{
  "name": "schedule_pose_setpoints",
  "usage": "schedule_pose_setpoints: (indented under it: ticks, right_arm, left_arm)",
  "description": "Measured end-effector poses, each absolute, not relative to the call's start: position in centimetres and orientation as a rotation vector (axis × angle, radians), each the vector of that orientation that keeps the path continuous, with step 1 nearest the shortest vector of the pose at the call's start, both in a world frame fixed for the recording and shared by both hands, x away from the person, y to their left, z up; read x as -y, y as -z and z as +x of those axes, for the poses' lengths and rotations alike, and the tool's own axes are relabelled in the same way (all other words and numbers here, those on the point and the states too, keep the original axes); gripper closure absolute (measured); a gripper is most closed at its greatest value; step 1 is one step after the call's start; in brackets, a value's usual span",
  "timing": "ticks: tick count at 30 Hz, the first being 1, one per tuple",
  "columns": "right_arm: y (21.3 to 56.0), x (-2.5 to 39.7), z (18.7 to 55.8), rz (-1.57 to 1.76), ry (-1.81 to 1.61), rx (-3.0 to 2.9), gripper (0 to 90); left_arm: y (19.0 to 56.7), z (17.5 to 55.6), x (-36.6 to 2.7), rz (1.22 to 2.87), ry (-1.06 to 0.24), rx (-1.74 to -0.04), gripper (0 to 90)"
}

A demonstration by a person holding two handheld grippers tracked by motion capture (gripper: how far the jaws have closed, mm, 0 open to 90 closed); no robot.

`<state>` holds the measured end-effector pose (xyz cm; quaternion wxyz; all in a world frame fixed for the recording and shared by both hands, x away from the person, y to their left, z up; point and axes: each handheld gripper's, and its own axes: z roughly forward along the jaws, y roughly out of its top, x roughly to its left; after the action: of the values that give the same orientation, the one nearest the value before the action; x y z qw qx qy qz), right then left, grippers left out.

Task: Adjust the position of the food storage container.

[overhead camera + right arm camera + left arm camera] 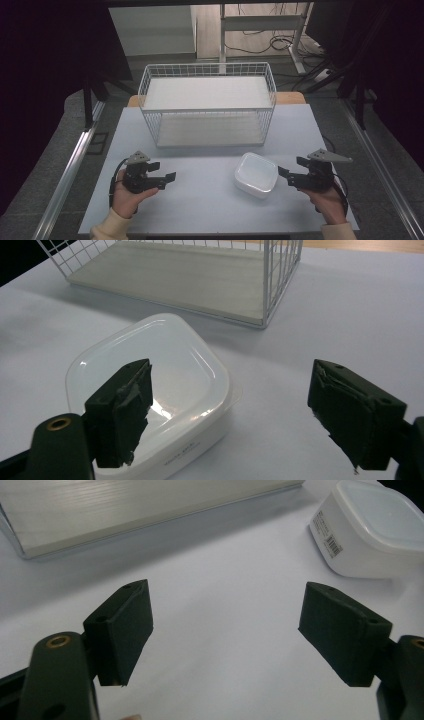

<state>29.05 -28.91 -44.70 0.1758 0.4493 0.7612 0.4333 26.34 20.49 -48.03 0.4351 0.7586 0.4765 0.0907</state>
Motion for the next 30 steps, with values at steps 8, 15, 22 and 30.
schedule_pose_setpoints:
  ticks: [8, 15, 22, 30]
  right_arm:
    - [43.0, 28.0, 31.0, 1.29, -1.168, -2.199, 24.6]
    - [41.4, 26.9, 32.8, 1.28, -1.049, -2.271, 32.9]
    - [40.9, 25.9, 34.8, 1.255, -0.944, -2.359, 51.2]
    - [41.3, 25.6, 36.4, 1.252, -0.861, -2.424, 78.2]
  left_arm:
    - [47.9, 26.3, -20.4, 1.901, -0.201, -1.16, 20.8]
    - [47.9, 26.3, -20.3, 1.917, -0.196, -1.152, 20.7]
    - [48.0, 26.3, -19.9, 1.93, -0.186, -1.141, 20.4]
    - [48.2, 26.4, -20.0, 1.933, -0.183, -1.147, 20.4]
